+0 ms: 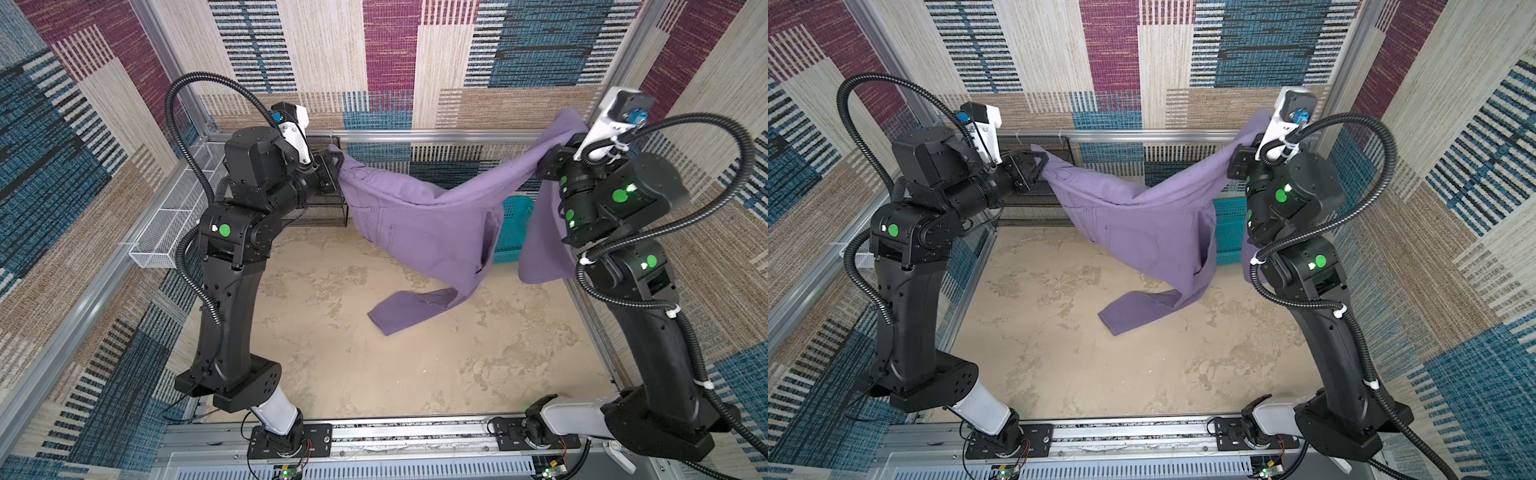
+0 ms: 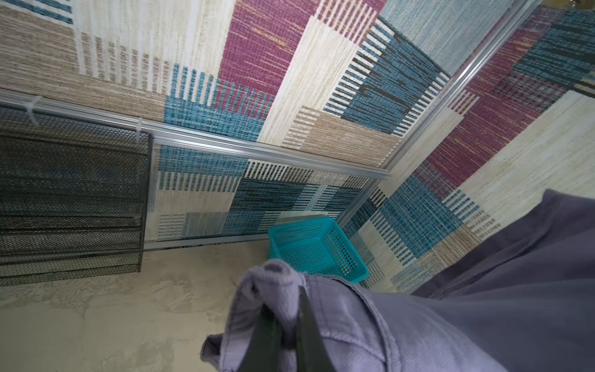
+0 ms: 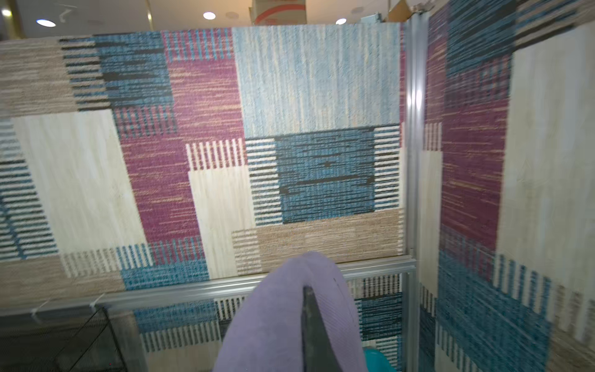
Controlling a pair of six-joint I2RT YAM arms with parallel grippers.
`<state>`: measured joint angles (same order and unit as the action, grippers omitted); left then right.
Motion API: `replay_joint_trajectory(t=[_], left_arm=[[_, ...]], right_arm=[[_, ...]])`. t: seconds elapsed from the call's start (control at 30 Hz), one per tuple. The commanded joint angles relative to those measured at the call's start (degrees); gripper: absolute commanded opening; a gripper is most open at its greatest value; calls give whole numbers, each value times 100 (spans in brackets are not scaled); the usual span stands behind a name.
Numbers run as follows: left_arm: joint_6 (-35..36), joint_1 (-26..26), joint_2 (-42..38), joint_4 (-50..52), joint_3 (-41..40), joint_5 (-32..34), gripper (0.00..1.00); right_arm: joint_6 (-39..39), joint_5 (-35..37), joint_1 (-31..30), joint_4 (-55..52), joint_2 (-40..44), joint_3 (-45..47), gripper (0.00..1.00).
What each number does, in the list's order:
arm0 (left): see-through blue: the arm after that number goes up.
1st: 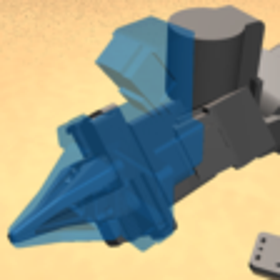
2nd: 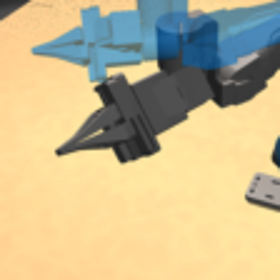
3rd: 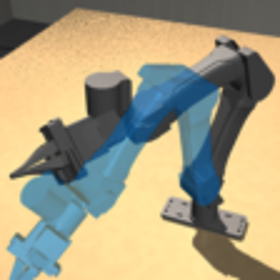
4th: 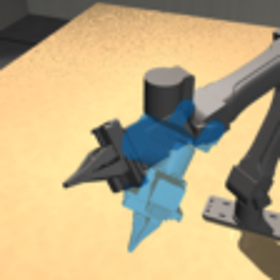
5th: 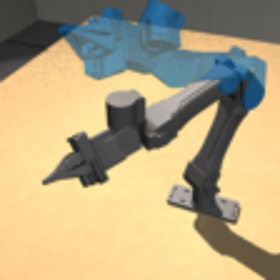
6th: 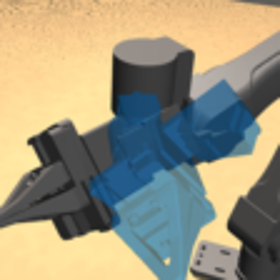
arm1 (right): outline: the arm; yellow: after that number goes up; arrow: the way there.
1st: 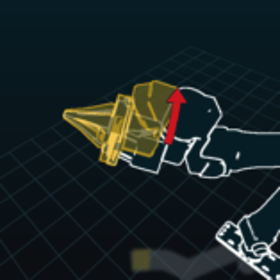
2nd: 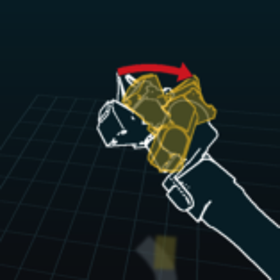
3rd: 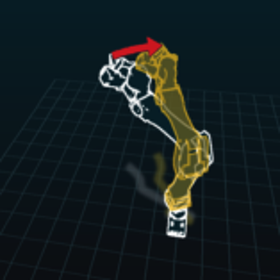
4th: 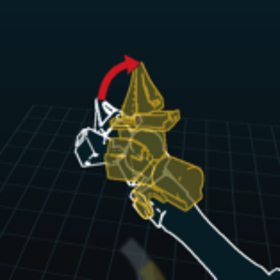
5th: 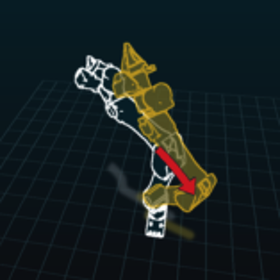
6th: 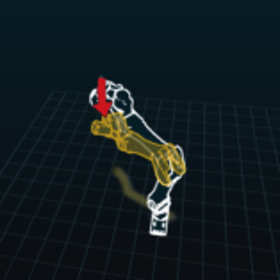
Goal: Fold and stack the trousers
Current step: Flatten out the trousers at the center of the table.
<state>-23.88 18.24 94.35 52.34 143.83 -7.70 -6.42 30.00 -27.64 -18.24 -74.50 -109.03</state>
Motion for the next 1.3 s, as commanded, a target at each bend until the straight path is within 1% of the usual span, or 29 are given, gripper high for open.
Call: replay_joint_trajectory(t=[0.0, 0.07, 0.13, 0.27, 0.4, 0.53, 0.6, 0.7, 0.8, 0.87, 0.97, 1.0, 1.03, 1.1, 1.2, 1.27], left_arm=[[18, -427, -281, -176, -112, 256, 0], [154, -624, -490, -173, -210, 529, 0], [312, -713, -628, -180, -216, 743, 0], [545, -752, -814, -184, -310, 1090, 0], [521, -760, -915, -290, -628, 1097, 0], [468, -769, -848, -285, -652, 1048, 0], [468, -768, -829, -288, -597, 1041, 0], [523, -769, -804, -212, -432, 1159, 0], [590, -769, -817, -115, -304, 1395, 0], [629, -769, -868, -113, -344, 1523, 0], [711, -769, -916, -125, -441, 1642, 0], [718, -784, -903, -118, -473, 1657, 0], [727, -780, -900, -122, -509, 1676, 0], [760, -778, -877, -119, -529, 1703, 0], [796, -793, -848, -134, -534, 1710, 0], [827, -787, -840, -136, -523, 1718, 0]], right_arm=[[774, -1324, -9, -92, 360, 1014, 0], [1166, -1734, -8, -2, 624, 1682, 0], [1409, -2029, -42, 126, 856, 2328, 0], [1830, -2502, -222, 225, 1167, 3183, 0], [2053, -2687, -600, 390, 1368, 4146, 0], [2197, -2711, -894, 376, 1153, 4927, 5], [2197, -2688, -945, 425, 997, 5237, 9], [2165, -2482, -947, 477, 720, 5636, 23], [2119, -2517, -945, 563, 402, 5885, 41], [2083, -2837, -947, 710, 211, 6037, 54], [2027, -3495, -959, 975, -12, 6276, 64], [2004, -3656, -1005, 1100, -70, 6391, 79], [1981, -3719, -1059, 1192, -97, 6496, 100], [1832, -3800, -1258, 1441, -96, 6748, 100], [1728, -3376, -1467, 1729, -87, 7148, 100], [1635, -3077, -1515, 1706, -224, 7204, 100]])
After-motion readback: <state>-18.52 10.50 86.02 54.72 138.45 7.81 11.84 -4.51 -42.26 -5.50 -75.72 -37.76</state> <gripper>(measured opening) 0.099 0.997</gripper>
